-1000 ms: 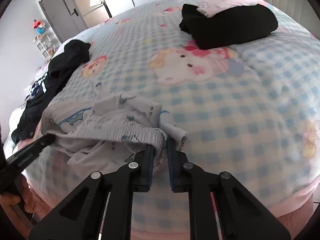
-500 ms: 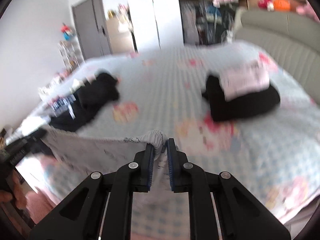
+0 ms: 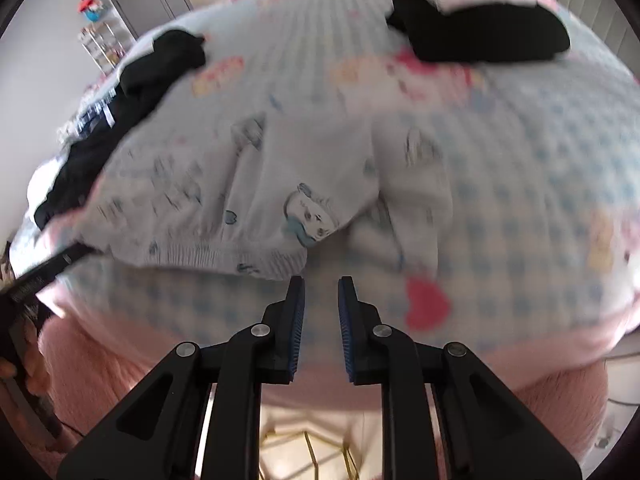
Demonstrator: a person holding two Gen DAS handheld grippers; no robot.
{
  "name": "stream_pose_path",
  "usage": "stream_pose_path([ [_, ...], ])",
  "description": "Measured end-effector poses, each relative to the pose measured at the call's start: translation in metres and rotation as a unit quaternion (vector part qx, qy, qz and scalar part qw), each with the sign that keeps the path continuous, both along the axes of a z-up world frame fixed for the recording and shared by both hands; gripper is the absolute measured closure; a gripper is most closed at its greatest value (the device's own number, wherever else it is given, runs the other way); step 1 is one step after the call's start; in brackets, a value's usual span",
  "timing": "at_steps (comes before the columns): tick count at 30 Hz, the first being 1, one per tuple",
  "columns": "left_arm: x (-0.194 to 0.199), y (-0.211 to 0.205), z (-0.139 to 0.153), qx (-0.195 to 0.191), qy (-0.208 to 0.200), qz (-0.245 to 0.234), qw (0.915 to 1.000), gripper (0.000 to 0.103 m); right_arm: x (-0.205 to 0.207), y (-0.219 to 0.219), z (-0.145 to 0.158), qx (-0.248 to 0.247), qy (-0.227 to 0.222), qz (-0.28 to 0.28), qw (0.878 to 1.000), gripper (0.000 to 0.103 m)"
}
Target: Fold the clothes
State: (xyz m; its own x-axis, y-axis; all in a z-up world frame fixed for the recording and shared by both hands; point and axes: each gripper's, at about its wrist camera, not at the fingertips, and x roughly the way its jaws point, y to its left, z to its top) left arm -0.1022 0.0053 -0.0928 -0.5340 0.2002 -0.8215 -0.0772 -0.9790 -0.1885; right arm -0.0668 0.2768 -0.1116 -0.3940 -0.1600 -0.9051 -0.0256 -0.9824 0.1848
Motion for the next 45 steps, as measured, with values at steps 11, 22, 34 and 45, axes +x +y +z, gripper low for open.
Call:
stream_pose_path([
  [11,0.019,0.064,0.023,-0.045,0.067,-0.087,0.993,0.057,-0.004,0.015,-0.016,-0.043,-0.01,-0.044,0.998,0.079],
  [22,-0.002,0.179,-0.028,-0.04,-0.002,-0.255,0.9662,0.057,0.013,0.047,-0.013,-0.059,0.005,-0.097,0.994,0.077],
  [34,-0.001,0.132,-0.001,0.034,0.014,-0.158,0.9868,0.094,0.012,0.03,-0.021,-0.087,-0.003,-0.048,0.995,0.068],
  [45,0.002,0.018,0.048,0.138,0.066,-0.042,0.9873,0.094,-0.029,-0.083,-0.02,-0.119,0.048,0.051,0.99,0.051],
])
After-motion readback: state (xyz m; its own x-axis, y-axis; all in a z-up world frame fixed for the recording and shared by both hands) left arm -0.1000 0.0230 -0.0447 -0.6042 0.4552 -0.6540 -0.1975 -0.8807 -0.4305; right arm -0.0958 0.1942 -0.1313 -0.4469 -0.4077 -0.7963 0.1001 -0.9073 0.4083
